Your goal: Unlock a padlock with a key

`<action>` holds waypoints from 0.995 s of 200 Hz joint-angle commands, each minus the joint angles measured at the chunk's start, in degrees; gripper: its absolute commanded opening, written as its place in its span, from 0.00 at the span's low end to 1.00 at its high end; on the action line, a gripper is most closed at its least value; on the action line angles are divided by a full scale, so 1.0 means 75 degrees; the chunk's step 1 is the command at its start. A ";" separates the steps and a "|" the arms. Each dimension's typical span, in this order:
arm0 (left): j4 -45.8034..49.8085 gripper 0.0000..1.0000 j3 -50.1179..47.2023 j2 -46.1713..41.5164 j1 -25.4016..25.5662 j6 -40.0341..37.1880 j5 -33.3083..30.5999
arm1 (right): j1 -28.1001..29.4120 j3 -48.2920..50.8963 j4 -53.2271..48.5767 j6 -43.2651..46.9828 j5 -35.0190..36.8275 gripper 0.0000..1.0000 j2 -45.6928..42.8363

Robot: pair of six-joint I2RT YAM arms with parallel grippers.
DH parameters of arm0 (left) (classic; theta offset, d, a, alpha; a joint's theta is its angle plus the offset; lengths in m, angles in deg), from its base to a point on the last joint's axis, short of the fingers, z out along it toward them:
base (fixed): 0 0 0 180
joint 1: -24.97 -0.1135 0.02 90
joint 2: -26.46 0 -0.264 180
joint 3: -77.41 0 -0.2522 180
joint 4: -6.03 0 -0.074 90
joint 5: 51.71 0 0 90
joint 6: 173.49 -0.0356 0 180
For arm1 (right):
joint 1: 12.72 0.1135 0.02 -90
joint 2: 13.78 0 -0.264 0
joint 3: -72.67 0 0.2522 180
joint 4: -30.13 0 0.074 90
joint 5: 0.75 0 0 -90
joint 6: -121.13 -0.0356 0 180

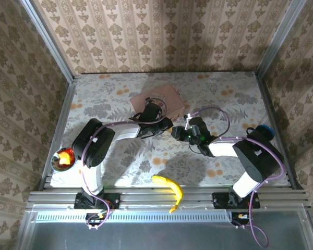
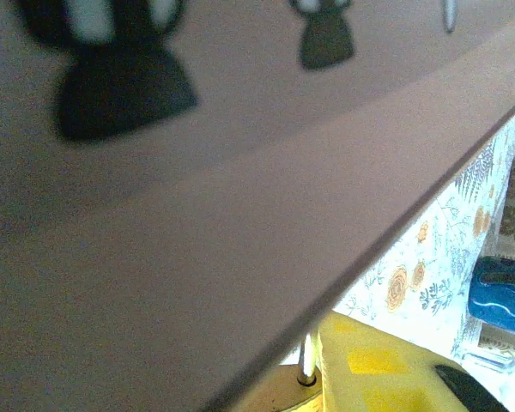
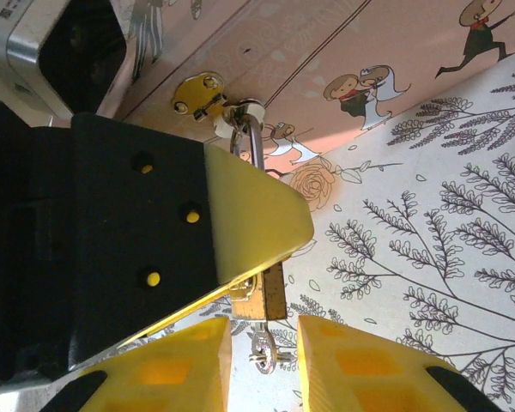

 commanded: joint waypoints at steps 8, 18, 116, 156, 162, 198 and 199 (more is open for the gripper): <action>0.0353 0.00 -0.0214 -0.0127 0.0127 0.0247 0.0489 | 0.0064 0.0054 0.0377 -0.0209 -0.0148 0.26 0.0225; 0.0336 0.00 -0.0213 -0.0127 0.0121 0.0254 0.0489 | 0.0076 0.0054 0.0395 -0.0220 -0.0138 0.26 0.0251; 0.0263 0.07 -0.0215 -0.0171 0.0119 0.0259 0.0436 | 0.0228 0.0152 0.1034 -0.0578 -0.0089 0.08 0.0631; -0.0420 0.41 -0.0659 -0.0459 0.0122 0.0249 0.0218 | 0.0222 0.0223 0.1904 -0.0947 -0.0135 0.00 0.0855; -0.0657 0.50 -0.0787 -0.0523 0.0115 0.0260 0.0149 | 0.0228 0.0212 0.1971 -0.1000 -0.0153 0.00 0.0875; -0.1989 0.61 -0.1519 -0.0780 0.0088 0.0444 -0.0151 | 0.0216 0.0133 0.2141 -0.1208 -0.0195 0.00 0.0859; -0.2019 0.61 -0.1528 -0.0782 0.0091 0.0448 -0.0153 | 0.0216 0.0135 0.2141 -0.1204 -0.0194 0.00 0.0853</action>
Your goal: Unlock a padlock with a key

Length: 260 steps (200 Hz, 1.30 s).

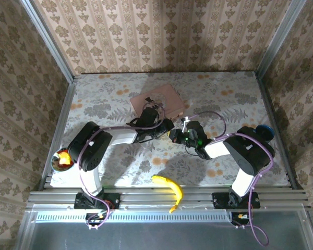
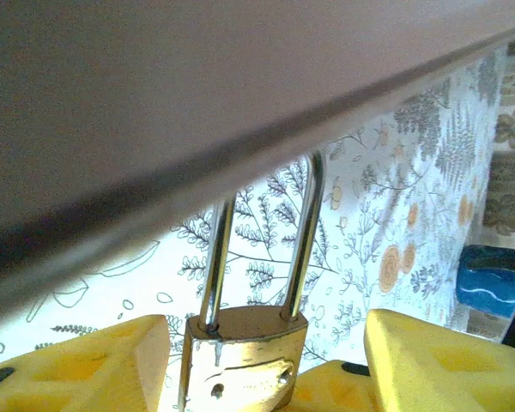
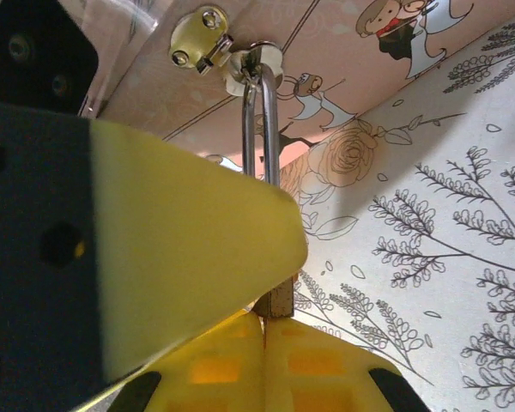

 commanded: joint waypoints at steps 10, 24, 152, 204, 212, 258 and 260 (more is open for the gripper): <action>-0.1109 0.59 -0.0529 -0.0262 0.0021 0.0223 -0.0099 | -0.0020 -0.0085 0.0646 -0.0309 0.0081 0.00 -0.0012; -0.1311 0.57 -0.0650 -0.0266 0.0011 0.0245 -0.0171 | -0.0020 -0.0103 0.0646 -0.0327 0.0083 0.00 -0.0042; -0.2477 0.22 -0.0950 0.0043 -0.0020 0.0353 -0.0325 | -0.0089 -0.0132 0.0797 -0.0504 0.0050 0.01 0.0052; -0.2489 0.09 -0.0940 0.0038 -0.0020 0.0254 -0.0350 | -0.0102 -0.0119 0.0798 -0.0472 0.0059 0.06 0.0029; -0.2495 0.07 -0.0948 0.0051 -0.0014 0.0266 -0.0350 | -0.0102 -0.0109 0.0788 -0.0457 0.0059 0.08 0.0022; -0.2540 0.00 -0.1018 0.0041 -0.0022 0.0288 -0.0337 | -0.0102 -0.0143 0.0187 -0.0137 0.0255 0.23 -0.0308; -0.2545 0.00 -0.1021 0.0034 -0.0024 0.0286 -0.0338 | -0.0102 -0.0144 0.0121 -0.0103 0.0281 0.23 -0.0344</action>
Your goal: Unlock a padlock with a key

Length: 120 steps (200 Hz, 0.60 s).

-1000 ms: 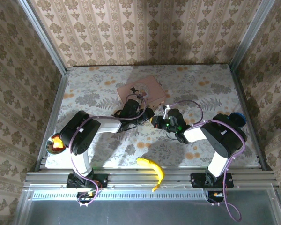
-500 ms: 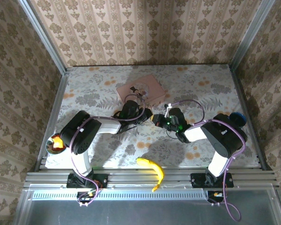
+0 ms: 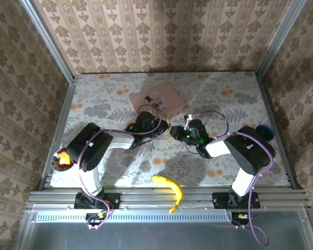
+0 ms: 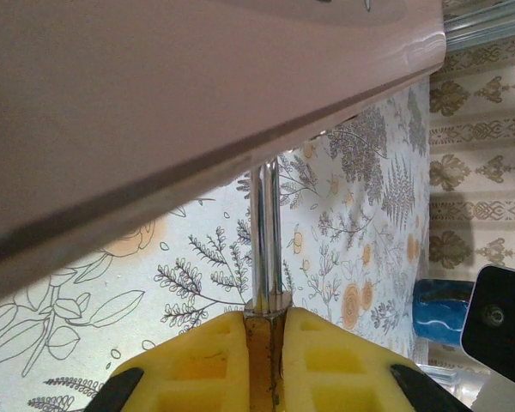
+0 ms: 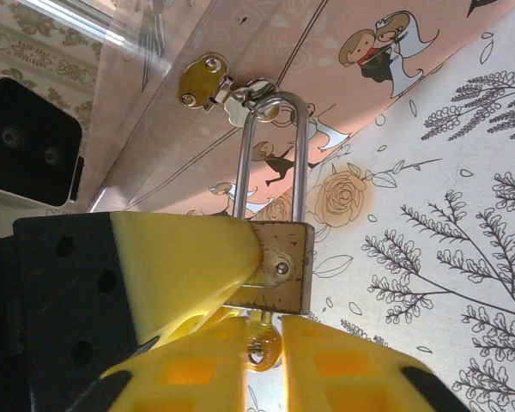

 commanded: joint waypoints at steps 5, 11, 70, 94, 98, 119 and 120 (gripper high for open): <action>-0.0304 0.00 -0.0118 0.0041 0.0039 -0.0030 0.0057 | 0.0055 -0.0164 -0.0411 0.0453 0.0258 0.24 -0.0448; -0.0315 0.00 -0.0129 0.0011 0.0030 -0.0028 0.0038 | 0.0067 -0.0184 -0.0708 0.0603 0.0374 0.25 -0.0576; 0.0427 0.00 0.0089 -0.0251 0.0022 -0.0007 0.0175 | 0.0682 -0.0592 -0.4221 0.2338 0.2591 0.29 -0.1964; 0.0850 0.00 0.0201 -0.0355 0.0010 -0.0045 0.0211 | 0.0969 -0.0812 -0.5004 0.2796 0.3221 0.29 -0.2099; 0.0938 0.00 0.0225 -0.0378 0.0013 -0.0054 0.0213 | 0.1033 -0.0866 -0.5093 0.2888 0.3326 0.28 -0.2093; 0.1488 0.00 0.0400 -0.0446 -0.0026 -0.0112 0.0260 | 0.1369 -0.1236 -0.5632 0.3381 0.3856 0.26 -0.1935; 0.1504 0.00 0.0405 -0.0449 -0.0029 -0.0108 0.0260 | 0.1386 -0.1258 -0.5661 0.3405 0.3884 0.26 -0.1924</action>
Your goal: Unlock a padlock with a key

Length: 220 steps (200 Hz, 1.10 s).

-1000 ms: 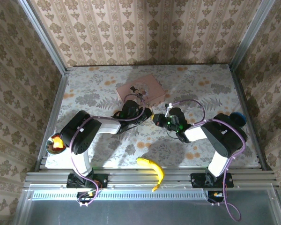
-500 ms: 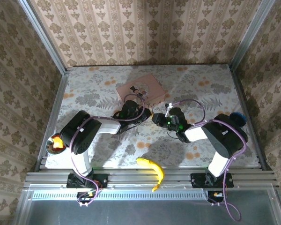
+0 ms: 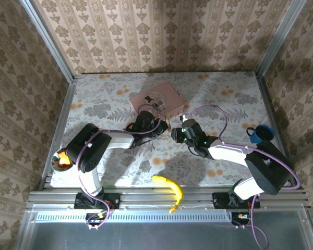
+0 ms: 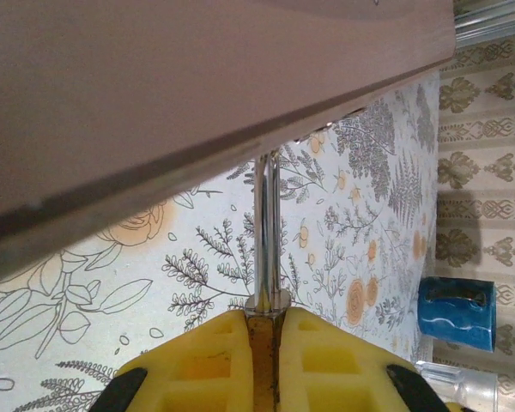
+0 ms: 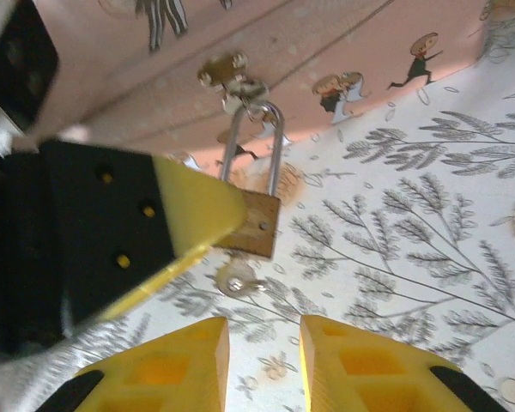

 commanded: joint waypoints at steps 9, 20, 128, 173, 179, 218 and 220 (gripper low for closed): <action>0.1081 0.00 0.0336 -0.0286 -0.0031 -0.0121 0.0265 | 0.0439 -0.0652 -0.1390 0.1044 0.1342 0.26 0.0170; 0.1153 0.00 0.0345 -0.0288 -0.0035 -0.0113 0.0315 | 0.0547 -0.0876 -0.1582 0.1249 0.1515 0.26 0.0313; 0.1064 0.00 0.0372 -0.0286 -0.0158 0.0218 0.0679 | 0.1037 -0.2183 -0.2134 0.2582 0.1854 0.30 0.1571; 0.1110 0.00 0.0410 -0.0301 -0.0201 0.0237 0.0719 | 0.1062 -0.2035 -0.2010 0.2915 0.1995 0.31 0.1549; 0.1103 0.00 0.0421 -0.0292 -0.0197 0.0231 0.0731 | 0.1058 -0.2026 -0.2001 0.2953 0.2016 0.31 0.1571; 0.1090 0.00 0.0469 -0.0263 -0.0195 0.0253 0.0779 | 0.1058 -0.2080 -0.1780 0.3228 0.2199 0.31 0.1894; 0.1096 0.00 0.0469 -0.0263 -0.0199 0.0259 0.0782 | 0.1058 -0.2093 -0.1783 0.3236 0.2205 0.31 0.1910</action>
